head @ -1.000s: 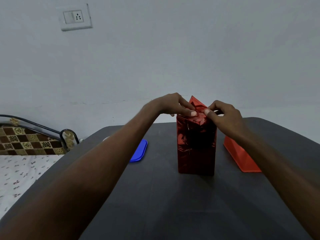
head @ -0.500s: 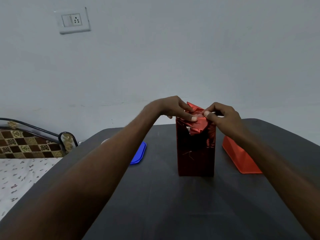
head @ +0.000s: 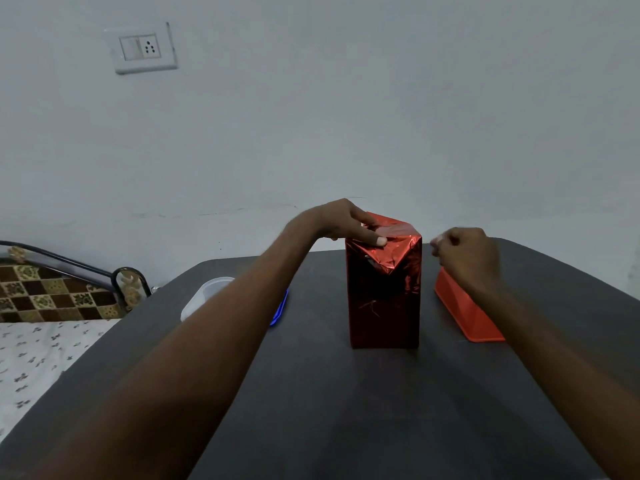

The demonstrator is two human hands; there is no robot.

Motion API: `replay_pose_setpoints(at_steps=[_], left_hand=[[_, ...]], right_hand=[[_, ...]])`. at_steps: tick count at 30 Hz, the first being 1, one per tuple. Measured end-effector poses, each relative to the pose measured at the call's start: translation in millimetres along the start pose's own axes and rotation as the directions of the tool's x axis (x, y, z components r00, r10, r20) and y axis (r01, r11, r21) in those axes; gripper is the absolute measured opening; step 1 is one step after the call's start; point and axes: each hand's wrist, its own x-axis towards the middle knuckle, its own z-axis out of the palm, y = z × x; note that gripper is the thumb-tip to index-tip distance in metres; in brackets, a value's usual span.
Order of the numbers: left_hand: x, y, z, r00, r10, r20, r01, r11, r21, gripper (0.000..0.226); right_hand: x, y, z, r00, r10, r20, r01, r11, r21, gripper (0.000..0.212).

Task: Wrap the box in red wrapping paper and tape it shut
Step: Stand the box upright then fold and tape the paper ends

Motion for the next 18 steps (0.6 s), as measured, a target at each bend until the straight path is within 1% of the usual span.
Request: replay_pose_setpoints(at_steps=[1, 2, 3, 6, 8, 11, 15, 18], left_hand=[[-1, 1, 1, 1.000, 0.001, -0.001, -0.001, 1.000, -0.002, 0.059], [-1, 1, 0, 1.000, -0.002, -0.006, 0.002, 1.000, -0.005, 0.060], [-1, 0, 0, 1.000, -0.002, -0.008, 0.002, 1.000, -0.010, 0.060], [-2, -1, 2, 1.000, 0.001, -0.020, -0.002, 1.000, -0.030, 0.057], [0, -2, 4, 1.000, 0.002, -0.023, -0.003, 0.999, -0.041, 0.056], [-2, -2, 5, 1.000, 0.003, -0.022, -0.004, 0.999, -0.052, 0.054], [-3, -4, 5, 1.000, 0.006, -0.023, -0.008, 0.997, -0.073, 0.054], [-4, -4, 5, 1.000, 0.004, -0.025, -0.006, 0.997, -0.076, 0.053]], right_hand=[[-1, 7, -5, 1.000, -0.002, 0.012, 0.004, 0.984, -0.180, 0.023], [-1, 12, -7, 1.000, 0.012, 0.020, -0.005, 0.949, -0.314, 0.023], [-3, 16, -11, 0.999, 0.030, 0.028, -0.016, 0.915, -0.402, 0.022], [-7, 22, -20, 0.997, 0.068, 0.045, -0.033, 0.842, -0.538, 0.022], [-10, 28, -27, 0.993, 0.094, 0.077, -0.027, 0.790, -0.613, 0.028], [-9, 40, -31, 0.991, 0.094, 0.091, -0.012, 0.758, -0.652, 0.014], [-8, 47, -30, 0.993, 0.093, 0.070, -0.030, 0.787, -0.616, 0.023], [-8, 42, -33, 0.990, 0.126, 0.058, -0.063, 0.783, -0.619, 0.027]])
